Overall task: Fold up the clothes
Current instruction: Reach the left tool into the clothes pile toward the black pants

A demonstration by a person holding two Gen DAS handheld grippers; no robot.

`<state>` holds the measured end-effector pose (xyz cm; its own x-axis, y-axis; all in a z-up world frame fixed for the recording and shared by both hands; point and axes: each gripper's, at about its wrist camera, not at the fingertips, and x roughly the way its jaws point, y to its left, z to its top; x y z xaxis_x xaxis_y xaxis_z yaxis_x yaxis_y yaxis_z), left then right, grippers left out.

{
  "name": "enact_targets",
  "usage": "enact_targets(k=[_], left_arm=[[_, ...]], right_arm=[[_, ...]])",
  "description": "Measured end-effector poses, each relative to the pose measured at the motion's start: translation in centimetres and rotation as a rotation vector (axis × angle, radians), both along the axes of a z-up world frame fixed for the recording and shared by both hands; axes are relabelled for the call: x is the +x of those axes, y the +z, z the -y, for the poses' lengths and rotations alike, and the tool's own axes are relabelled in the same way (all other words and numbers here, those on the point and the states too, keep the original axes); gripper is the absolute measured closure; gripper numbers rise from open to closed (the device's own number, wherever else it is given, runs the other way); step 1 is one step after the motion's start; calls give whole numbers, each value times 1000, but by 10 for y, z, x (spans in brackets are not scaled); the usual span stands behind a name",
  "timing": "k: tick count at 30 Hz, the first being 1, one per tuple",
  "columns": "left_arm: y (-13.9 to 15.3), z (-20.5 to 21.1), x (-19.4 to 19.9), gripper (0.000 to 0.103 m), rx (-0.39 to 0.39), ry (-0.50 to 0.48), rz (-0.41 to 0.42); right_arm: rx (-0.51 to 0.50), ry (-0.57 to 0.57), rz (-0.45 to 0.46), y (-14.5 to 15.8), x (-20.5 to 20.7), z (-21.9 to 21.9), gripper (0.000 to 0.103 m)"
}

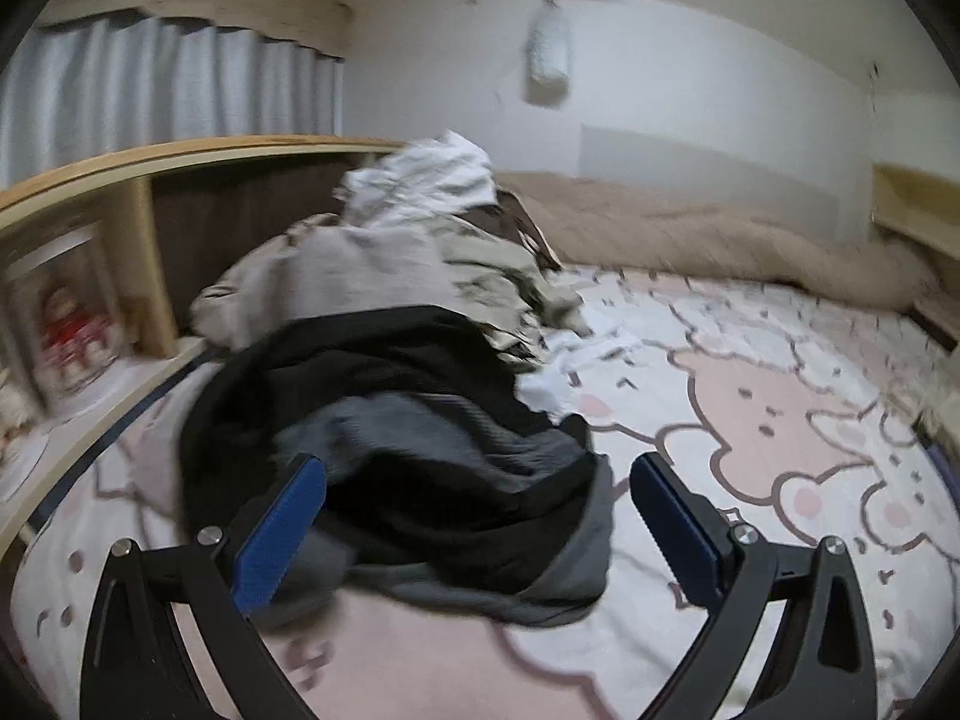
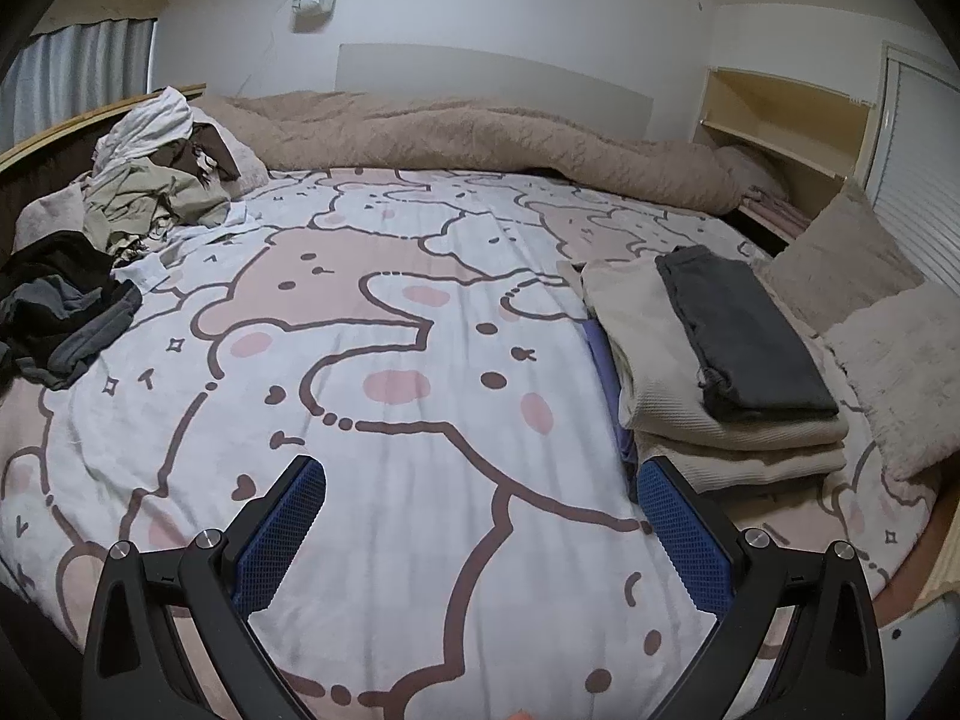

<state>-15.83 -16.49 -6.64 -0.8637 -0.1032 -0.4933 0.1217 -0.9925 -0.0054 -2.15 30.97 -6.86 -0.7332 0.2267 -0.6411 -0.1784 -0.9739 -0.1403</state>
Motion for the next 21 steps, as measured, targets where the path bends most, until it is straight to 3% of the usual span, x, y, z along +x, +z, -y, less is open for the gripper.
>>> enact_targets(k=[6, 11, 15, 18, 21], left_arm=[[-28, -31, -68, 2, 44, 1, 127], [-61, -49, -113, 14, -4, 79, 251], [-85, -60, -144, 16, -40, 159, 338], [-98, -57, -155, 24, -66, 225, 377], [-106, -45, -158, 37, -44, 265, 392]], right_arm=[[-29, 16, 22, -10, -8, -2, 0], [-39, 34, 36, -17, -13, -5, 0], [-45, 34, 55, -25, -19, -11, 0], [-54, 31, 76, -33, -23, -14, 0], [-53, 24, 92, -39, -24, -18, 0]])
